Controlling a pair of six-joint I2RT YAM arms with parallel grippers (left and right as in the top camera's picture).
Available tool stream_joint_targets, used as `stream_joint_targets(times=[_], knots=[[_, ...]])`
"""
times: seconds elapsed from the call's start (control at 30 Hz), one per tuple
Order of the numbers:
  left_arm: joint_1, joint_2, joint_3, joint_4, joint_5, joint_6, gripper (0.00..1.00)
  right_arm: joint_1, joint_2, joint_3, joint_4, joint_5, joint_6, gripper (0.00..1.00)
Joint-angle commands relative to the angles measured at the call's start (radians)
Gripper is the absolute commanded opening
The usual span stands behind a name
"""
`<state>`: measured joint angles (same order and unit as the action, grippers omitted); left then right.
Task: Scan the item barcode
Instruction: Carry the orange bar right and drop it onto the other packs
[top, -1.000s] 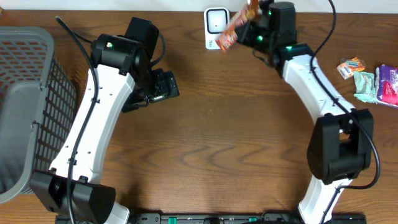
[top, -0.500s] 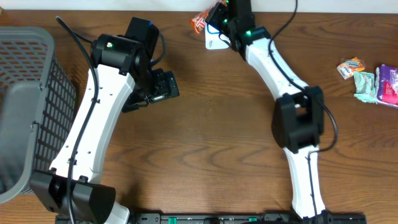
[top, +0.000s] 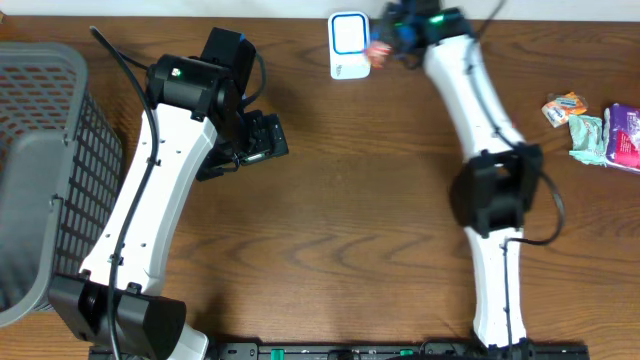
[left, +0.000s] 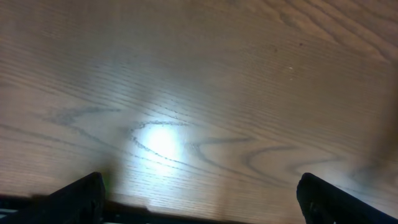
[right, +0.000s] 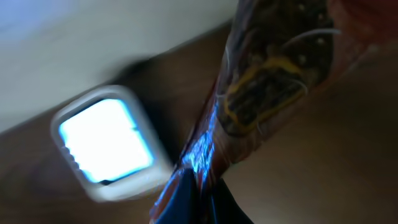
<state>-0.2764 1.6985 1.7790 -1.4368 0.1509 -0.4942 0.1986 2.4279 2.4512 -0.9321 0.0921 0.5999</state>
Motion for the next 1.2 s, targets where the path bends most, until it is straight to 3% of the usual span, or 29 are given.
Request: stream_joint_targets(times=[0.0,0.17,0.3,0.4,0.43,0.47,0.5,0.53,0.83,1.07,1.17], knots=[[0.003,0.005,0.003,-0.005,-0.006,0.002,0.98,-0.160,-0.105,0.040,-0.092,0.098,-0.095,0.01],[0.003,0.005,0.003,-0.005,-0.006,0.002,0.98,-0.331,-0.092,0.029,-0.269,0.097,-0.210,0.01],[0.003,0.005,0.003,-0.006,-0.006,0.002,0.98,-0.426,-0.085,-0.009,-0.301,0.103,-0.369,0.01],[0.003,0.005,0.003,-0.005,-0.006,0.002,0.98,-0.489,-0.085,-0.011,-0.319,0.112,-0.389,0.04],[0.003,0.005,0.003,-0.005,-0.006,0.002,0.98,-0.508,-0.085,-0.011,-0.324,0.111,-0.387,0.15],[0.003,0.005,0.003,-0.005,-0.006,0.002,0.98,-0.521,-0.085,-0.011,-0.328,0.107,-0.386,0.41],[0.003,0.005,0.003,-0.005,-0.006,0.002,0.98,-0.536,-0.085,-0.011,-0.337,0.108,-0.372,0.76],[0.003,0.005,0.003,-0.005,-0.006,0.002,0.98,-0.550,-0.085,-0.011,-0.350,0.107,-0.361,0.99],[0.003,0.005,0.003,-0.005,-0.006,0.002,0.98,-0.578,-0.153,-0.011,-0.484,0.077,-0.305,0.99],[0.003,0.005,0.003,-0.006,-0.006,0.002,0.98,-0.575,-0.378,-0.011,-0.523,-0.183,-0.271,0.99],[0.003,0.005,0.003,-0.005,-0.006,0.002,0.98,-0.557,-0.489,-0.011,-0.622,-0.218,-0.271,0.99]])
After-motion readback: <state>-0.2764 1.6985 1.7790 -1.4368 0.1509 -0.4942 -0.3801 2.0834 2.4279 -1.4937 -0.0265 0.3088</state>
